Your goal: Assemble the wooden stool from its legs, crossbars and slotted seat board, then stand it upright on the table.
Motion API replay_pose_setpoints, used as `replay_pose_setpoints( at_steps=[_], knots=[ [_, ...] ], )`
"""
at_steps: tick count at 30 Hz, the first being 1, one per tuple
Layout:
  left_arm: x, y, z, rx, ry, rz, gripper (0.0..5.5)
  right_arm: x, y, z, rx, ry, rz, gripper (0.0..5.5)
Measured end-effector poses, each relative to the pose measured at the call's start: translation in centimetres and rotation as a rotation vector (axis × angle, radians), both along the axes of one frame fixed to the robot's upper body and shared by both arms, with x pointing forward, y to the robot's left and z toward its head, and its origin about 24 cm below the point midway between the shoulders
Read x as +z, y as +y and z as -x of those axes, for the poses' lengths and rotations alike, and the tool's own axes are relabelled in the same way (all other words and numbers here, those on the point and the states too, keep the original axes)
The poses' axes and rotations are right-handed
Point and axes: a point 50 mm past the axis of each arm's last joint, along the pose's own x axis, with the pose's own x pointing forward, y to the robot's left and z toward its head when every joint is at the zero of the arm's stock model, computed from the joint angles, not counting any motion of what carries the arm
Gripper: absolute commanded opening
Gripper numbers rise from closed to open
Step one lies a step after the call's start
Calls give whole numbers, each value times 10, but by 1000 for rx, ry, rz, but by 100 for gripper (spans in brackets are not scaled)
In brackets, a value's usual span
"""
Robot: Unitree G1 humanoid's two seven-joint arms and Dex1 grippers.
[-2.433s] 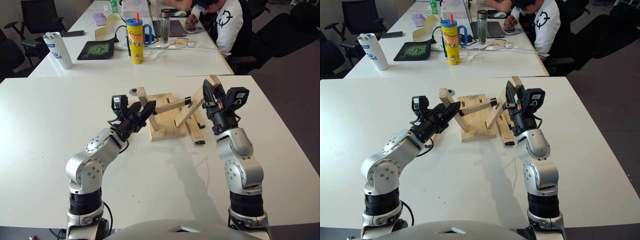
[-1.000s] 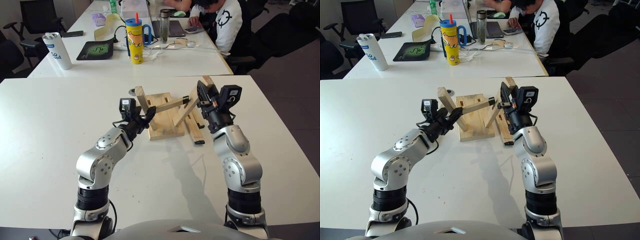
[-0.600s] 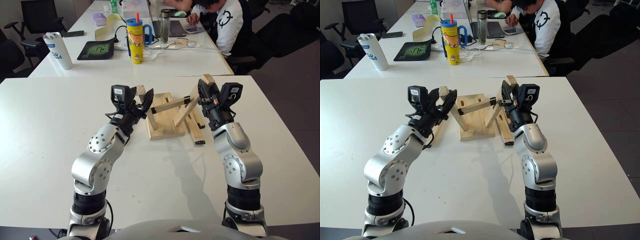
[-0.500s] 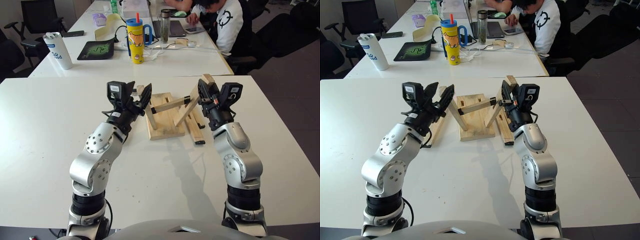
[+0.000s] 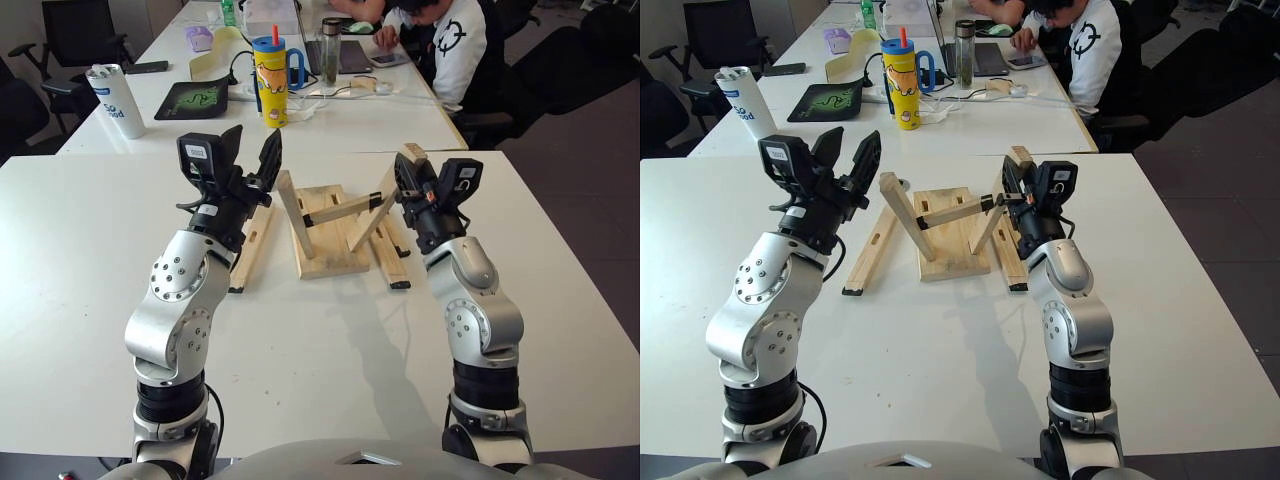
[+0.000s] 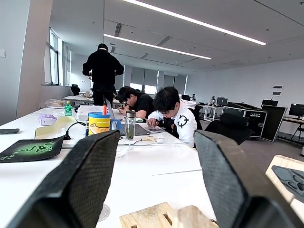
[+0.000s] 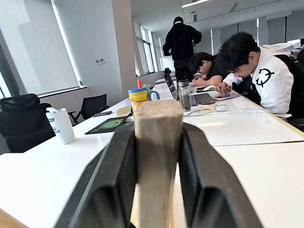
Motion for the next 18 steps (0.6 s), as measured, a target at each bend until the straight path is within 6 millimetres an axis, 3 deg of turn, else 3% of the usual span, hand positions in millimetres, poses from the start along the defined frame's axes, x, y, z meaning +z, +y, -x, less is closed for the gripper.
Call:
replay_pose_setpoints(
  at_steps=[5,10,12,14,18],
  knots=[
    [3,-7,3,-31,-22,-31,288,0,0,0,1,0,1,104],
    [58,-28,16,-186,-256,-46,288,0,0,1,2,-1,4,104],
    [69,-38,22,-278,-297,-38,288,0,-1,1,1,-1,4,104],
    [70,-45,23,-334,-285,-28,288,0,-1,2,0,-2,4,104],
    [52,-58,13,-378,-144,-62,288,0,-1,3,3,-2,-2,104]
  ],
)
